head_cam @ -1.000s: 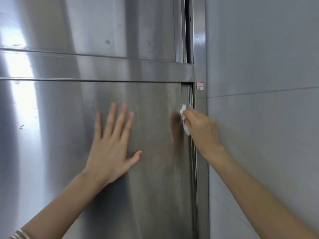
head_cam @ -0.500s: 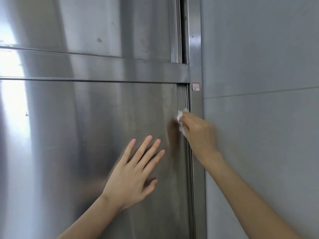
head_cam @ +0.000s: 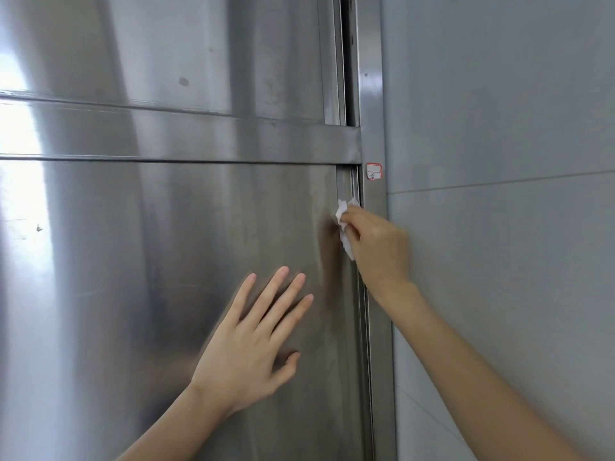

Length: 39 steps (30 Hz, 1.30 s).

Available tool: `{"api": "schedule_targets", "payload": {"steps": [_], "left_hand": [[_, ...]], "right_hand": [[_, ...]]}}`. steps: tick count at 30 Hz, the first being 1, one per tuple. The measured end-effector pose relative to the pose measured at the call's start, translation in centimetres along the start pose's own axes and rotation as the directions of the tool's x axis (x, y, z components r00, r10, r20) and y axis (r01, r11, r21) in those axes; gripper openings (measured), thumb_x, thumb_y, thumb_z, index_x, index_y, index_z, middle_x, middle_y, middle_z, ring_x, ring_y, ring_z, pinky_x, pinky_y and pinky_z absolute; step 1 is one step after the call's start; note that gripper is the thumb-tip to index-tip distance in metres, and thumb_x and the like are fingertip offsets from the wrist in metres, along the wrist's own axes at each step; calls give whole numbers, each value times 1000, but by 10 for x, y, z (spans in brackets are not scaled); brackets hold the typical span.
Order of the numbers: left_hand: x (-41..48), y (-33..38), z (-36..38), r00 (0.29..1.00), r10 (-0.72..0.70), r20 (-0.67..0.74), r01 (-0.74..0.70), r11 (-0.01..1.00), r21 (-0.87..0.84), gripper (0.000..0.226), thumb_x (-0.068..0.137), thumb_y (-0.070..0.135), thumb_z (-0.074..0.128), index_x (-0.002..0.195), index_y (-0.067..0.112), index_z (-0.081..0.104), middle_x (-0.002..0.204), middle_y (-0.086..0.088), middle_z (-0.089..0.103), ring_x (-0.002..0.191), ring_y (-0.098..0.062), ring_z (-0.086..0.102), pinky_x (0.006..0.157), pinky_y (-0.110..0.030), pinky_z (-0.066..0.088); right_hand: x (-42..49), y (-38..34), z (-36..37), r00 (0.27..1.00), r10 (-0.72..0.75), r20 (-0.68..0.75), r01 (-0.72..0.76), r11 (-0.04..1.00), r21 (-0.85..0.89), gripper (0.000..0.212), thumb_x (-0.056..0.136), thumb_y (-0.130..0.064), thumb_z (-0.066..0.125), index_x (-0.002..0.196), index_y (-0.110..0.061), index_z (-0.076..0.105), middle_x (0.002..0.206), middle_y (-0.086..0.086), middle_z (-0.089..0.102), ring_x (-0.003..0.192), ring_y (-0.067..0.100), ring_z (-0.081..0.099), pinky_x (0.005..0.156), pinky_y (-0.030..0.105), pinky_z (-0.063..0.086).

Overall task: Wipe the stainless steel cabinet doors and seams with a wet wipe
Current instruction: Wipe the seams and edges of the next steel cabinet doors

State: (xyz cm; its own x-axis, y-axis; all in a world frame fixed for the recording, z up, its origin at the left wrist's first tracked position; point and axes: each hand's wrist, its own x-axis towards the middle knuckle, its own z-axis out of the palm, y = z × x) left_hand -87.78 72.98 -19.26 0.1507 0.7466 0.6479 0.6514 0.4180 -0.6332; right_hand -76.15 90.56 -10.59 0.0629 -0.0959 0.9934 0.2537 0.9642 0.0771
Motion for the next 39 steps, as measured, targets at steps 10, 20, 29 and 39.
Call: {"api": "schedule_targets", "payload": {"steps": [10,20,29,39], "left_hand": [[-2,1,0,999,4,-40,-4,1000,-18,74,82,50,49,146,14,38,158,-11,21,147,-32,13,117,-56,13],[-50,56,16,993,118,-6,-117,981,-153,66,76,33,59,138,10,50,152,-9,36,143,-28,27,114,-58,16],[-172,183,71,943,303,139,-190,830,-525,25,80,31,55,88,21,76,100,6,71,108,-15,64,99,-32,34],[-174,228,80,878,287,382,-82,878,-471,31,75,36,74,100,18,73,78,5,70,94,-15,59,83,-28,33]], "right_hand": [[-166,3,-33,957,-99,272,79,993,86,20,64,0,85,80,-7,75,100,3,73,98,13,68,76,24,57],[-188,-11,-57,900,19,436,-67,993,95,25,62,9,81,81,-6,74,98,6,73,89,18,71,73,19,48],[-212,-17,-66,901,28,434,-85,990,113,16,74,4,67,85,-3,75,93,9,74,82,24,72,56,37,58],[-236,-31,-85,890,50,452,-86,995,58,18,74,7,69,85,-5,76,94,8,74,81,24,72,62,25,54]]}}
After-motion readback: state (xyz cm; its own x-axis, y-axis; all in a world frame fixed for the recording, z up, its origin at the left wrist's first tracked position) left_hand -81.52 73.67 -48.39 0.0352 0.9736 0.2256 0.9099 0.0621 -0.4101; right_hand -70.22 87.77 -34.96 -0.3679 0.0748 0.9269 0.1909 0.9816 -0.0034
